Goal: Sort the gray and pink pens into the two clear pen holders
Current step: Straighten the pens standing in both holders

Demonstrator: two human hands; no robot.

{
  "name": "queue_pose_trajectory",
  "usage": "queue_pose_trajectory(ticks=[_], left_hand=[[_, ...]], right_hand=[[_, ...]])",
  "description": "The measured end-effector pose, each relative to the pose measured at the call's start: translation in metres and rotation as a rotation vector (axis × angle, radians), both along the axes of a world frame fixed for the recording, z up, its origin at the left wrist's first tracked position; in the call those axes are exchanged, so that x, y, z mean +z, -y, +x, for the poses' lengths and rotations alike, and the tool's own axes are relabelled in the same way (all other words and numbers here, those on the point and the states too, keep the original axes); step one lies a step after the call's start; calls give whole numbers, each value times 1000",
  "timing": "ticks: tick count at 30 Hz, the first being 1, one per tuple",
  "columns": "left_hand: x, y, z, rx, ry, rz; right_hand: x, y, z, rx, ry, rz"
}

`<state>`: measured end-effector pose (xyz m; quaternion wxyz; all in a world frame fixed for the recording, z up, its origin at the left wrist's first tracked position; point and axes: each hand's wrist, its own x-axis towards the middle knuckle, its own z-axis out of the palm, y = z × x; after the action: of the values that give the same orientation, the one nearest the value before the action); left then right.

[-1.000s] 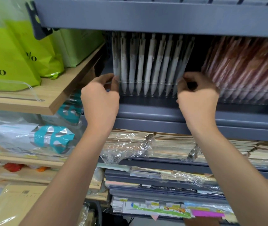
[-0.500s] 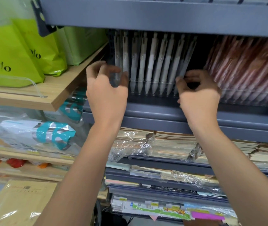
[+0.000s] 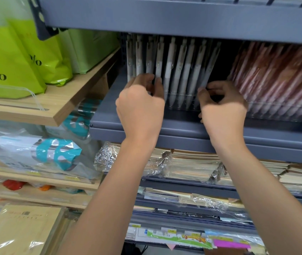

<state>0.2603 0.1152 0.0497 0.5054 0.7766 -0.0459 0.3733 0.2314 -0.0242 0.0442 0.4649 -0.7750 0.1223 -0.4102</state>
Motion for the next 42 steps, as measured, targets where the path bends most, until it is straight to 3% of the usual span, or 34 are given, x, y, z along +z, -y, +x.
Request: queue_pose_trajectory(ticks=[9,33,42], left_hand=[[1,1,-1,11,-12,85],[-4,-4,-2,22,-33,-151],[-4,-5,0,50,-113,-68]], right_hand=[[-1,-2,1,-22,8,-21],[1,-5,-1,-39,-10,-29],[1,-6,-1,-48,-10,-28]])
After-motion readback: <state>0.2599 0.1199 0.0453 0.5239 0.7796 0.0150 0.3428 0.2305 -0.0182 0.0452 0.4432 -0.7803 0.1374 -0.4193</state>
